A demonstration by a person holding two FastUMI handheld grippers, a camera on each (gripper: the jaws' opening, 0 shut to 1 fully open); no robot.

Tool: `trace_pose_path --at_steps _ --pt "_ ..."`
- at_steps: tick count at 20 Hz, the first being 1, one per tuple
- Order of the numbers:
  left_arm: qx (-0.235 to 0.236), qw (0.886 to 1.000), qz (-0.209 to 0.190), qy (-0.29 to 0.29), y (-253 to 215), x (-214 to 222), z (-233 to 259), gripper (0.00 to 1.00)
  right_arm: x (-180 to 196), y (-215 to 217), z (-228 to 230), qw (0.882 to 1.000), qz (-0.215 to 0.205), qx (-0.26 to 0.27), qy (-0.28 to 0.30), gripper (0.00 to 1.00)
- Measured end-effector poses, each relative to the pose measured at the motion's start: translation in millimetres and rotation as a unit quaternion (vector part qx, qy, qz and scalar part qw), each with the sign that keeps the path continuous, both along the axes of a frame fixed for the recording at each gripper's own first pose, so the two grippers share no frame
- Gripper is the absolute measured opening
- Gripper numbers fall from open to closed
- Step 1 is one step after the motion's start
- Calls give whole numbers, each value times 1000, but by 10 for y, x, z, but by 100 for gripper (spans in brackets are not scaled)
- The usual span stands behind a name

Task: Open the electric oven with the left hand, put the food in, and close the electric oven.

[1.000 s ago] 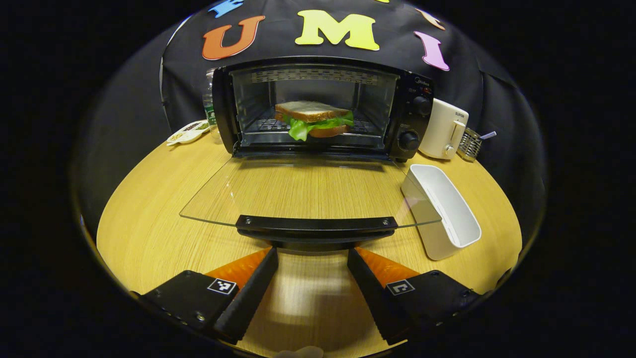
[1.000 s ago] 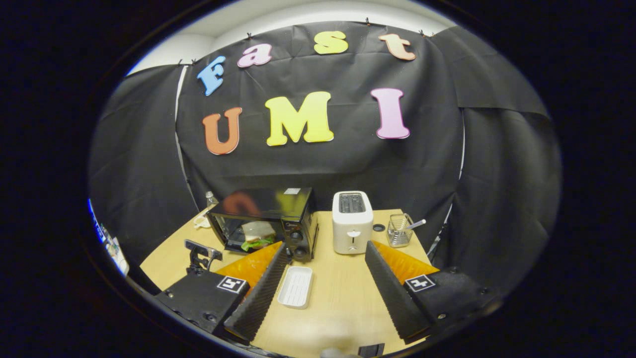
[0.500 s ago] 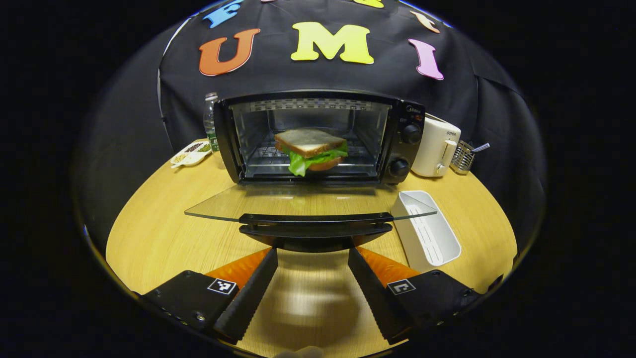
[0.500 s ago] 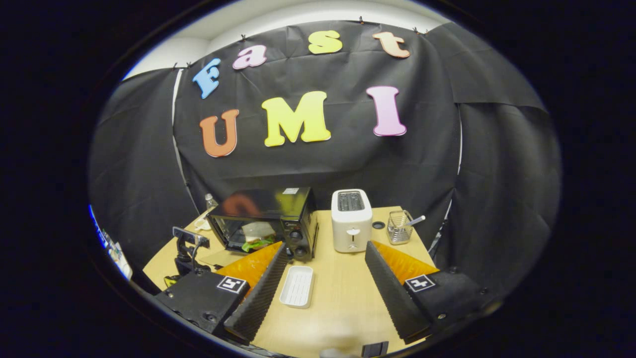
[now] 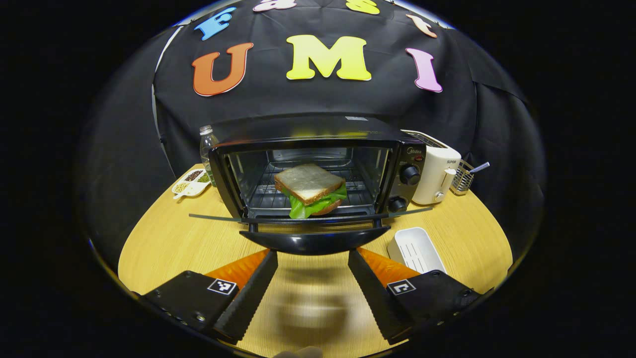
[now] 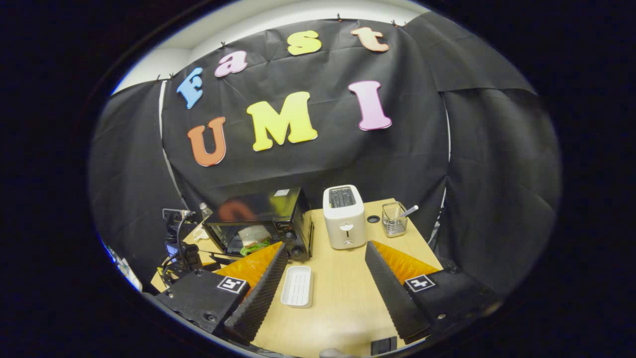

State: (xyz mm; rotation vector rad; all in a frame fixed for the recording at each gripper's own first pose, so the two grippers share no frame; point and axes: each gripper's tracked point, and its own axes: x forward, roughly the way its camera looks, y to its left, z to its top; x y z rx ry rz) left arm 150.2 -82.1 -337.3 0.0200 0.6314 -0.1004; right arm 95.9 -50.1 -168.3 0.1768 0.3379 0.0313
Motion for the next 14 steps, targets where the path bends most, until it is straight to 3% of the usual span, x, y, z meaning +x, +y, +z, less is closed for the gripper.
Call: trace_pose_path --at_steps 8,14 --pt "9 999 -4 -41 5 503 315 94 3 -11 -126 1000 -9 5 16 100" --pt "12 999 -15 -47 -70 505 370 96 -2 51 7 1000 -2 -3 4 100"
